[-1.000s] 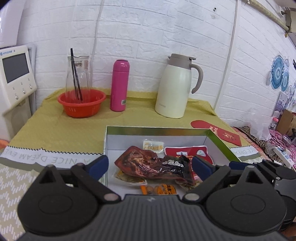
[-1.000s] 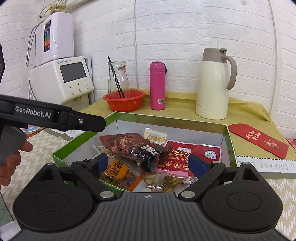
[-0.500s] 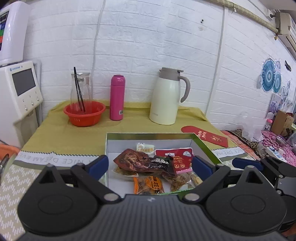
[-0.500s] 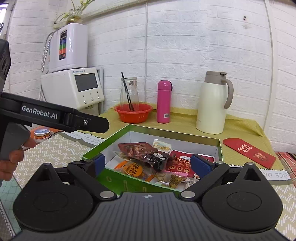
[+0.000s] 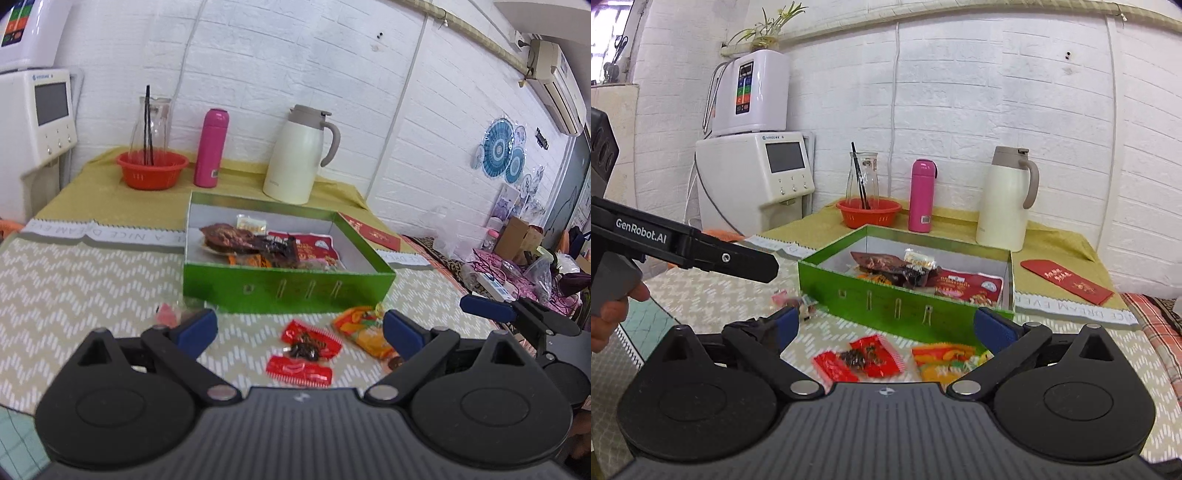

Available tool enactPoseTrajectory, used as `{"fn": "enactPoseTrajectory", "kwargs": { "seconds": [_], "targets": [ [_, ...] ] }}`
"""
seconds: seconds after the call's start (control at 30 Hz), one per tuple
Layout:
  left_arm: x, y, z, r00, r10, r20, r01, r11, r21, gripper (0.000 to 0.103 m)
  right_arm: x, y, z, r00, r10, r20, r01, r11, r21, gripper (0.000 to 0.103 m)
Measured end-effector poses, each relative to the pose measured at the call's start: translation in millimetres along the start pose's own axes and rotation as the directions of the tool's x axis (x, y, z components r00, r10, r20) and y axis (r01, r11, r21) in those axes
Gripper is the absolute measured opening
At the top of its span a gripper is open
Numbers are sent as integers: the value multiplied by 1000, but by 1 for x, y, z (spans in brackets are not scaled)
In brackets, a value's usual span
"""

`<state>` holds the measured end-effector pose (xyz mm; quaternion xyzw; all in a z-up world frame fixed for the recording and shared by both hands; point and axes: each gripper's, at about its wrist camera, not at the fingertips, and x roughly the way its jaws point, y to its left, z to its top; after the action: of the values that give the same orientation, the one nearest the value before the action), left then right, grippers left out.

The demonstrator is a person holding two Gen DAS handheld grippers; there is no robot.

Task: Organize snacks
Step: 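Move both tools back toward the red candy packs on the table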

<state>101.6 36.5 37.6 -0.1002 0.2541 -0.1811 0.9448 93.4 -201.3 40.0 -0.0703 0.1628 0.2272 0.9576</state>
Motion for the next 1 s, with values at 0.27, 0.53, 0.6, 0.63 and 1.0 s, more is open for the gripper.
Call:
{"fn": "enactPoseTrajectory", "kwargs": {
  "seconds": [0.27,0.53,0.6,0.63,1.0],
  "targets": [
    [3,7,-46,993,-68,-97,57,992,-113,96,9,-5,-45,986,-52,-159,68,993,100,103],
    [19,-3,-43,988,-70,-137,65,997,-44,96,47,-38,-52,969,-91,-231,126,982,140,103],
    [30,-7,-37,985,-70,-157,70,998,-6,96,55,-42,-52,968,-72,-240,109,984,144,103],
    [38,-9,-33,984,-57,-168,60,998,15,96,57,-44,-52,967,-59,-247,98,984,149,103],
    [129,-21,-4,955,-27,-296,72,987,142,65,26,-28,-60,965,89,-247,-50,986,160,103]
  ]
}}
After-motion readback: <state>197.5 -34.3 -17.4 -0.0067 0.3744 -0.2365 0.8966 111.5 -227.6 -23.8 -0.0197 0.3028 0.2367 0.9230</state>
